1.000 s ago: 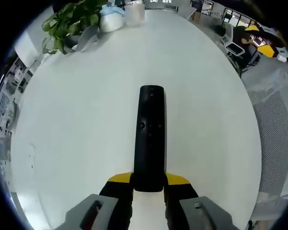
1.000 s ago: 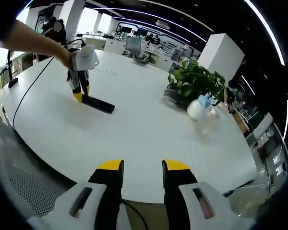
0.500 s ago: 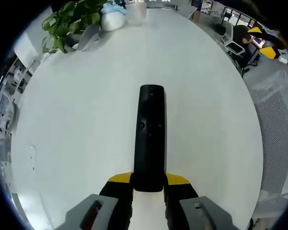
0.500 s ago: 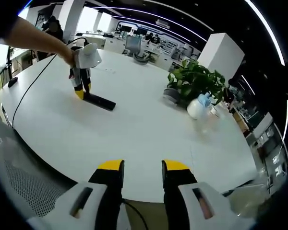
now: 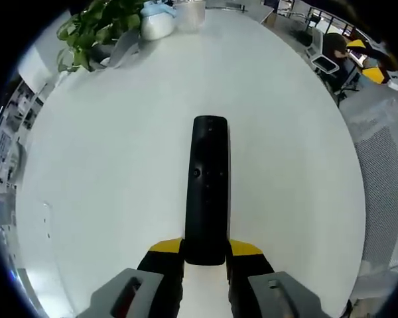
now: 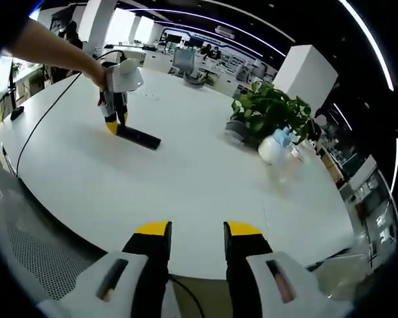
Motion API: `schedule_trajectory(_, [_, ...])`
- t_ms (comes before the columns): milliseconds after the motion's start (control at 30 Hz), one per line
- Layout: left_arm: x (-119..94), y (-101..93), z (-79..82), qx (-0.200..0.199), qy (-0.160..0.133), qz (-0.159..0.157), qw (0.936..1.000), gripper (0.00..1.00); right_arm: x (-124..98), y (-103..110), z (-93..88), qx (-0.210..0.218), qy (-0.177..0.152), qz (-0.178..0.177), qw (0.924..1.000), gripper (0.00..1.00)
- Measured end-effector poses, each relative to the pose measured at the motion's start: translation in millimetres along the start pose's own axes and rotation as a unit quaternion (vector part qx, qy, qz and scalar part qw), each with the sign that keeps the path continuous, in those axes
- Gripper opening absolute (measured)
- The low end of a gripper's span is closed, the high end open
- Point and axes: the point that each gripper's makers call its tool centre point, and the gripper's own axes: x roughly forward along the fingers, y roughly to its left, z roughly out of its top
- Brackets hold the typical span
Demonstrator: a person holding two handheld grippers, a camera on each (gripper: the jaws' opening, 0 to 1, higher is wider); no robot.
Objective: Press the specified remote control buttons in sequence, fully releasing each button before pressing the next.
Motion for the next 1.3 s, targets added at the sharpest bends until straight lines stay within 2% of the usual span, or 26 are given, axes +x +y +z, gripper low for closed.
schedule_trajectory(233, [-1, -1.1, -0.2, 0.000, -0.003, 0.004, 1.0000, 0.25, 0, 1, 0.2, -0.002, -0.001, 0.001, 1.0000, 0.32])
schedule_trajectory(333, [-3, 7.6, -0.2, -0.003, -0.001, 0.030, 0.9996, 0.35, -1, 0, 0.7, 0.001, -0.003, 0.001, 1.0000, 0.32])
schedule_trajectory(400, [-4, 8.9, -0.1, -0.002, -0.004, 0.036, 0.9994, 0.40, -1, 0, 0.6, 0.000, -0.003, 0.000, 1.0000, 0.32])
schedule_trajectory(500, [-3, 8.8, -1.0, -0.008, -0.008, 0.033, 0.9994, 0.39, -1, 0, 0.8, 0.000, -0.003, 0.000, 1.0000, 0.32])
schedule_trajectory(700, [-5, 11.4, -2.6, -0.013, -0.028, 0.060, 0.9977, 0.42, -1, 0, 1.2, -0.001, -0.004, 0.000, 1.0000, 0.32])
schedule_trajectory(800, [-8, 13.8, -3.0, -0.025, -0.044, 0.085, 0.9951, 0.45, -1, 1, 1.8, 0.000, -0.006, 0.001, 1.0000, 0.32])
schedule_trajectory(933, [-9, 14.2, -5.8, -0.045, -0.075, 0.097, 0.9913, 0.46, -1, 1, 3.8, 0.003, -0.012, 0.003, 0.9999, 0.32])
schedule_trajectory(1067, [-13, 22.3, -8.0, -0.057, -0.091, 0.131, 0.9854, 0.56, -2, 1, 4.5, 0.004, -0.014, 0.004, 0.9999, 0.32])
schedule_trajectory(1167, [-13, 21.1, -9.4, -0.068, -0.100, 0.136, 0.9833, 0.57, -2, 1, 4.6, 0.004, -0.015, 0.003, 0.9999, 0.32])
schedule_trajectory(1300, [-15, 21.6, -12.9, -0.093, -0.119, 0.149, 0.9772, 0.59, -2, 2, 5.6, 0.003, -0.017, 0.004, 0.9998, 0.32])
